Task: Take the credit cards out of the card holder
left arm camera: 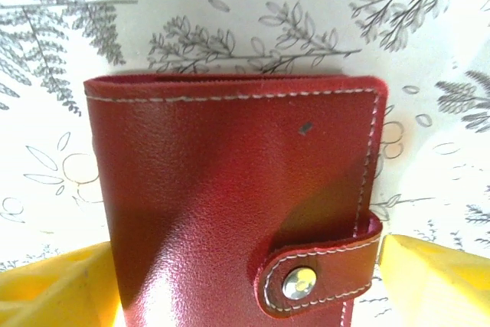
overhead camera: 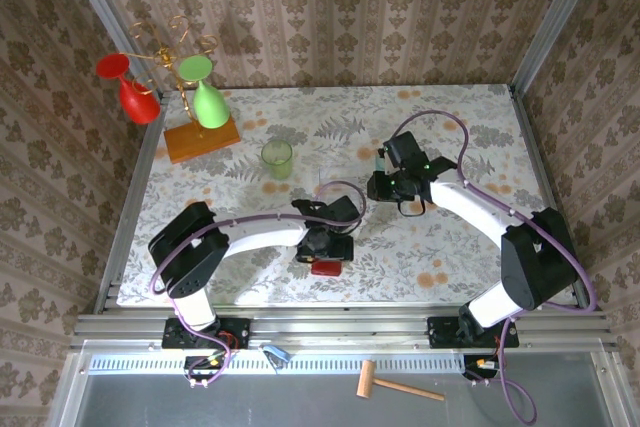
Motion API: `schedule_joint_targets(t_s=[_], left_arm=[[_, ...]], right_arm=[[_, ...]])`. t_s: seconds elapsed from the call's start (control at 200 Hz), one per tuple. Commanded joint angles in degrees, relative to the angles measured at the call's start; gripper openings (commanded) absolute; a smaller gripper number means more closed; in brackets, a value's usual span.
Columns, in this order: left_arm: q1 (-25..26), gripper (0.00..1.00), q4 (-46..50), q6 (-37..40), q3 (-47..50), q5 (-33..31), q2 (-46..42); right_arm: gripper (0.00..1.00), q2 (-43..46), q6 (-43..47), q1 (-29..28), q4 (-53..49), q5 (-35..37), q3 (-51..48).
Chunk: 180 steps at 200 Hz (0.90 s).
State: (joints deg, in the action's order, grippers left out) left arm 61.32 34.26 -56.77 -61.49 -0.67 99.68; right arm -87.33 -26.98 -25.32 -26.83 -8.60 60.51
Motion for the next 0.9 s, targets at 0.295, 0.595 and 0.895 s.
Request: schedule_joint_targets(t_s=[0.295,0.595,0.895], left_arm=[[-4.25,0.86,-3.78,1.60,7.41,1.31,-13.99],[-13.61,0.79,-15.56,2.84,20.95,8.83,-28.79],[-21.59,0.60,-25.71,4.49,29.50,19.89,-34.64]], right_arm=[[0.27,4.75,-3.55,-2.28,0.97,-3.92,-4.24],[0.29,4.04,-6.98,-9.54,-0.30,-0.37,-3.87],[0.29,2.28,-14.89,-18.71,-3.64,6.67,-3.47]])
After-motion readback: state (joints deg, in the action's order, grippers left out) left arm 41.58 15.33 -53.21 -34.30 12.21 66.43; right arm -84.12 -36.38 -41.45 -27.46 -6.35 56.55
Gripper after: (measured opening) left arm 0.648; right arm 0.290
